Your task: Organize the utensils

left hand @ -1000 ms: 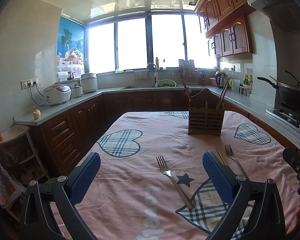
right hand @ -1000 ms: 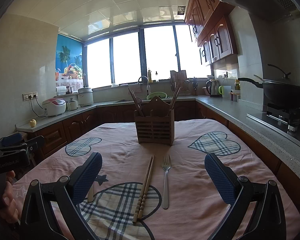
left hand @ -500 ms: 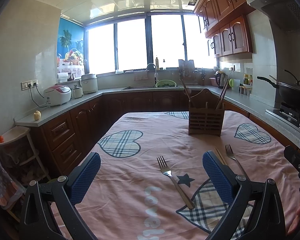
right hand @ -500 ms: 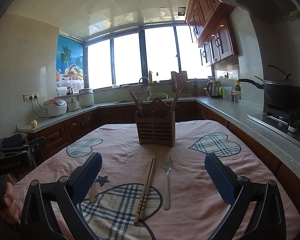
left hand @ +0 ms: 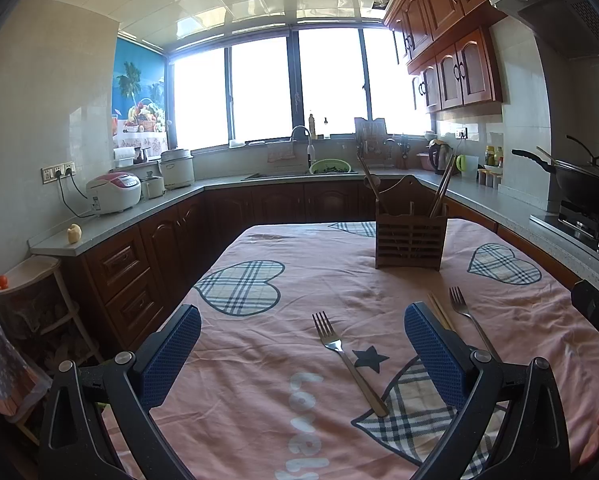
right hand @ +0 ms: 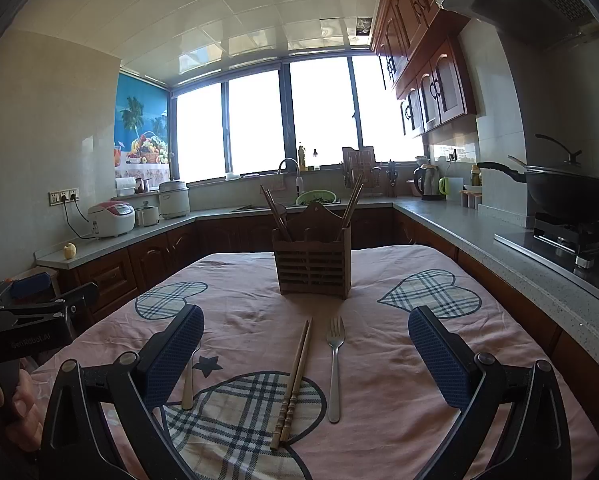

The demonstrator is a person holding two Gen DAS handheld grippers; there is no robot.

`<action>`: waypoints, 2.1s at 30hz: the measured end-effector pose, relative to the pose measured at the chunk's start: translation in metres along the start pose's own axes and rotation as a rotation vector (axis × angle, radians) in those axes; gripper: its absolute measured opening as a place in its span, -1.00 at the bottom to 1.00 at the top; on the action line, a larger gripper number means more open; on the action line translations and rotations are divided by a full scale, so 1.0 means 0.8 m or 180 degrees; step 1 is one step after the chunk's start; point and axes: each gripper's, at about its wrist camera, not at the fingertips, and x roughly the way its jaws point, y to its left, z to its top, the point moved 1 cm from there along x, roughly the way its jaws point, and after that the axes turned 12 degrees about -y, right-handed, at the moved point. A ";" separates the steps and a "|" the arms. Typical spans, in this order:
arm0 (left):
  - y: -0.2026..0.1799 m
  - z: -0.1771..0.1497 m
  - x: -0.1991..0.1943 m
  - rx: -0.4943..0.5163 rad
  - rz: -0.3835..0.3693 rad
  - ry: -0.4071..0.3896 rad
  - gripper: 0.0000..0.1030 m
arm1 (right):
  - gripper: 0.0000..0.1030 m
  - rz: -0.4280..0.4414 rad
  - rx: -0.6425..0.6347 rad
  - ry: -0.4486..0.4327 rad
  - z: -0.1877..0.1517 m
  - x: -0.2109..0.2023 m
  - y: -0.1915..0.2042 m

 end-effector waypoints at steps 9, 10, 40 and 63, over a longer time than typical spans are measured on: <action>-0.002 -0.001 0.000 0.0005 0.0006 -0.0006 0.99 | 1.00 0.0016 -0.0008 -0.0004 0.004 0.000 0.001; -0.002 -0.001 0.001 0.0007 0.0008 -0.0005 0.99 | 1.00 0.0019 -0.0010 -0.0007 0.004 0.000 0.002; -0.008 0.001 -0.002 0.0030 0.0037 -0.0038 0.99 | 1.00 0.0063 -0.0018 -0.0047 0.011 0.001 0.006; -0.013 0.002 0.005 0.0026 0.0029 -0.0016 0.99 | 1.00 0.0076 -0.0004 -0.0025 0.010 0.007 0.006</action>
